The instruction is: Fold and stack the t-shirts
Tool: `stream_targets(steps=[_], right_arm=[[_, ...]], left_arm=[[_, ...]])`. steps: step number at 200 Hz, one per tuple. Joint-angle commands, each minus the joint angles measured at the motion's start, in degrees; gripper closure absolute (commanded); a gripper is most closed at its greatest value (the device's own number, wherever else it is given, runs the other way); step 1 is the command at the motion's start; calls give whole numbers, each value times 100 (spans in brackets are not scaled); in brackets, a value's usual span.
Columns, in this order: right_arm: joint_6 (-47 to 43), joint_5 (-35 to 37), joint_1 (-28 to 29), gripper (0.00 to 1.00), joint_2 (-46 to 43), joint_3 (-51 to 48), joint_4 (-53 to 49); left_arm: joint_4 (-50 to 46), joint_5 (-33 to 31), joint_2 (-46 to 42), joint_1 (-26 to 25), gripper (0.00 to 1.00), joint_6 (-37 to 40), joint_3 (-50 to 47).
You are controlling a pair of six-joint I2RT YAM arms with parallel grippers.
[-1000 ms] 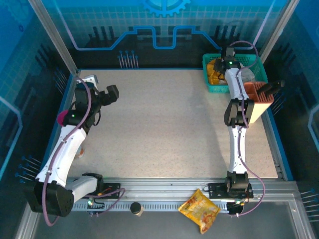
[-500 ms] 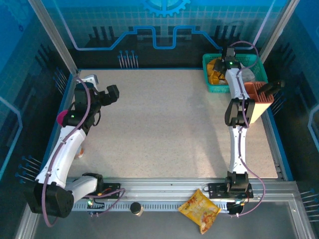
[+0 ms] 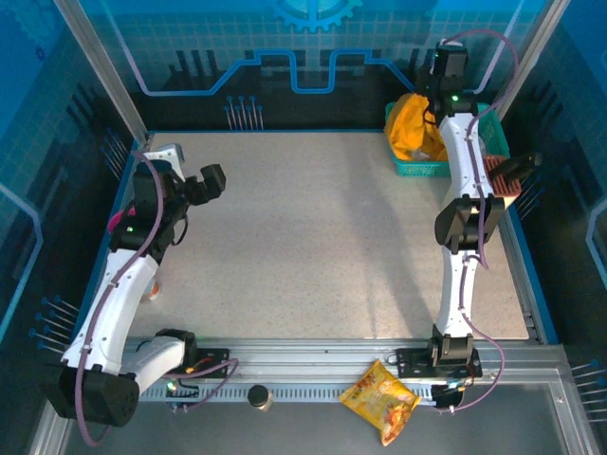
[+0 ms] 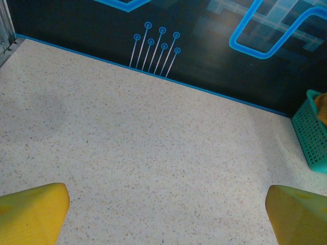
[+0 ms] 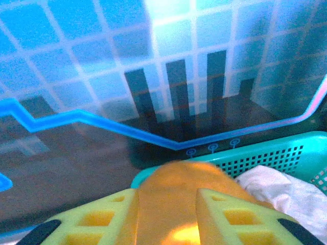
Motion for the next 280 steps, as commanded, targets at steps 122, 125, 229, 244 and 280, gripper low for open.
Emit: stream_targets(steps=[122, 125, 229, 244, 280], right_arm=[[1550, -807, -296, 12, 1088, -164, -1483], [1560, -841, -306, 15, 1123, -140, -1471], [1346, -1500, -361, 100, -381, -201, -838], [1087, -1531, -240, 100, -839, -214, -718], [703, -1811, 122, 100, -1691, -291, -548]], left_arm=[[-175, 193, 133, -41, 1, 137, 385], [-175, 197, 142, -39, 1, 132, 391], [-685, 68, 95, -289, 1, 383, 781], [-772, 2, 113, -458, 1, 492, 884], [-789, -38, 153, -722, 1, 515, 980]])
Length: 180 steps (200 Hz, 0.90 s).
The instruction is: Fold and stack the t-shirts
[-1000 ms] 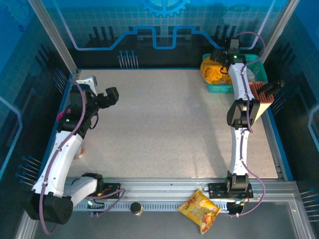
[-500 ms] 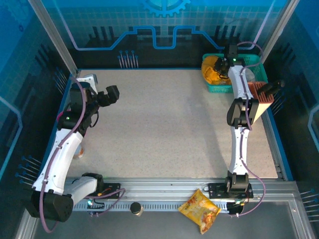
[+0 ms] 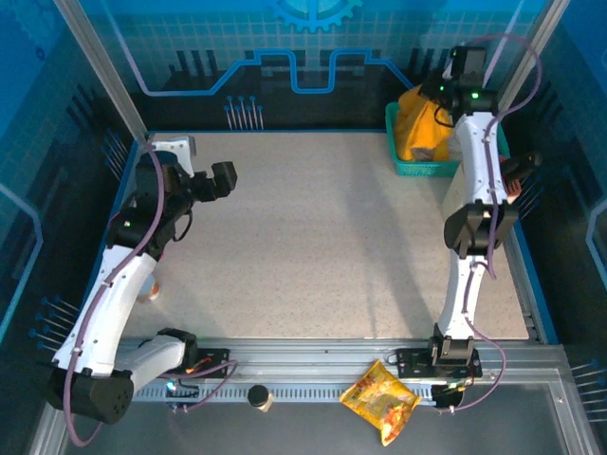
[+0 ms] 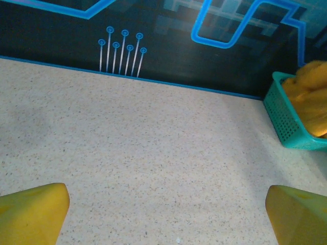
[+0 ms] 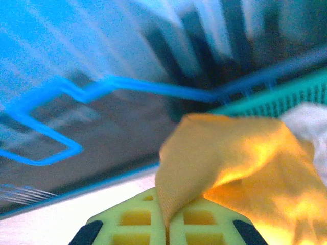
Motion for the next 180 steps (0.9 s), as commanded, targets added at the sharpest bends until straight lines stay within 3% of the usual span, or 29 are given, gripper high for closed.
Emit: stream_targets(steps=[1, 59, 82, 131, 180], right_arm=[[-429, -386, 337, 100, -783, 16, 396], [-938, -449, 1437, 100, -1622, -52, 318], [-1071, -202, 1950, 100, -1964, -613, 390], [-822, 303, 2754, 100, -2534, -3177, 854], [-104, 975, 3066, 100, -2777, -6102, 1067]], left_arm=[[-191, -102, 22, -147, 1, 156, 189], [-471, -143, 146, -587, 1, 255, 500], [-477, 3, 172, -734, 1, 254, 462], [-681, 47, 423, -1050, 1, 148, 252], [-922, -142, 794, -1214, 1, -94, 132]])
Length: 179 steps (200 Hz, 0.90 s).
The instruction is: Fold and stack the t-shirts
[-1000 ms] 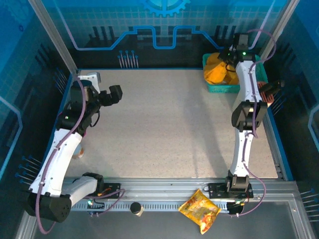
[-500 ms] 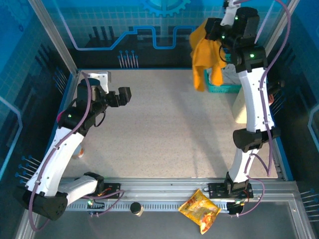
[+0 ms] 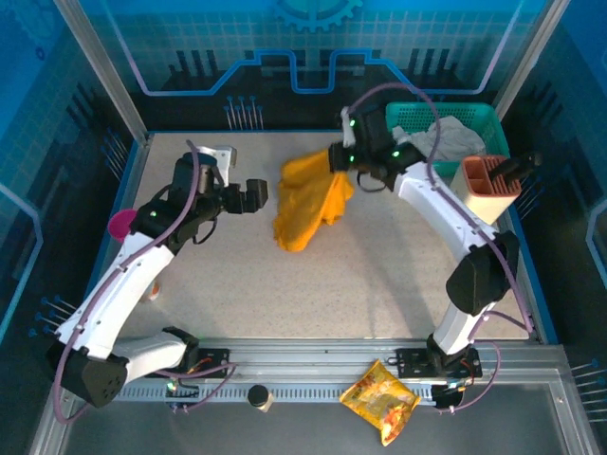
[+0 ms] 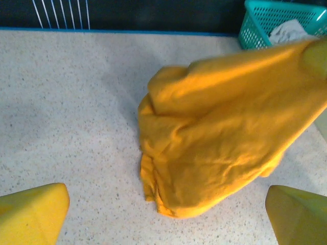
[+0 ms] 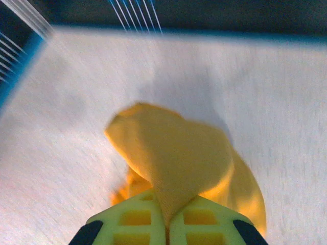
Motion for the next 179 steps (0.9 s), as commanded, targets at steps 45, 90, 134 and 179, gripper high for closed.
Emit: stream_targets(steps=[45, 90, 134, 179], right_arm=[[511, 1543, -53, 55, -911, -2353, -155], [384, 1456, -661, 22, -1673, -2648, -154], [274, 1182, -1099, 26, -2029, -2766, -148], [295, 869, -1231, 27, -2194, -2941, -72]], left_arm=[[-533, 432, 1429, -296, 1, -966, -172], [-928, -216, 2899, -375, 28, -2109, -191], [-560, -139, 3609, -329, 46, -2384, -298], [14, -200, 4172, -284, 40, -2509, -256]])
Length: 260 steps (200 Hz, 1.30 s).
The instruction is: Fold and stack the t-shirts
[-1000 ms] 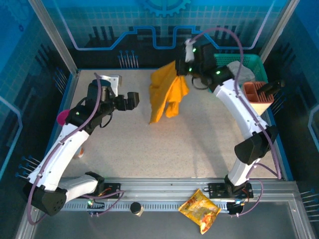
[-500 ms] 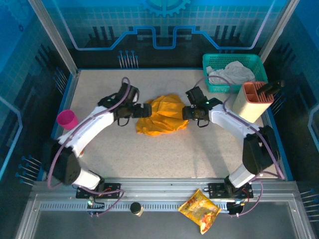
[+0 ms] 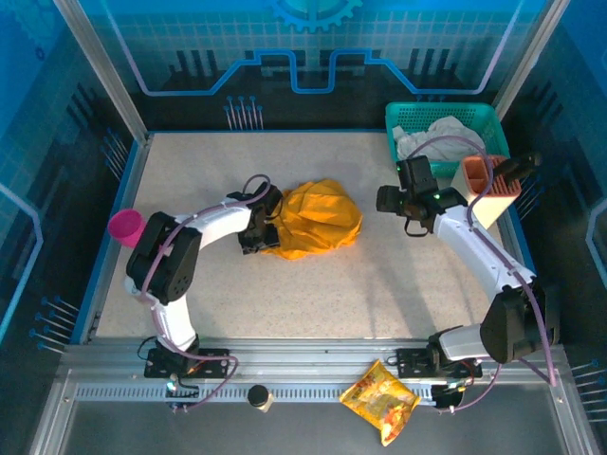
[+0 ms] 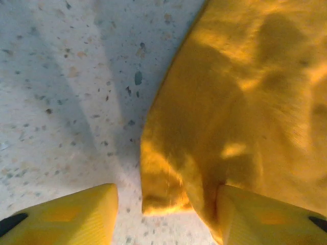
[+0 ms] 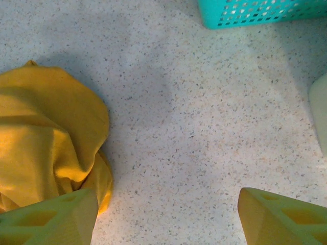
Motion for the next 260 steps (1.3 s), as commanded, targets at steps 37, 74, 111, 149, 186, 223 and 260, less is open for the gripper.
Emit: stream_targets(steps=[37, 74, 111, 149, 186, 223, 260], right_arm=[[-27, -587, -109, 25, -214, -275, 170], [-40, -1336, -112, 24, -130, -422, 454], [-132, -2098, -118, 12, 5, -628, 870], [-126, -2937, -113, 12, 67, -1039, 1718], [-693, -3630, 239, 13, 68, -1118, 1999], [-1175, -3034, 1122, 18, 764, -702, 1536], [-1000, -2973, 1620, 19, 1273, -687, 2107]], left_arm=[[421, -105, 400, 109, 64, -92, 213], [266, -46, 273, 140, 100, 163, 536], [-526, -114, -670, 131, 100, 518, 1524], [-1511, -279, -1339, 126, 100, 957, 3270], [-1574, -173, -1650, 122, 100, 1001, 3927], [-1358, -95, -1836, 115, 100, 926, 4060], [-1267, -147, -1924, 113, 100, 923, 4193]])
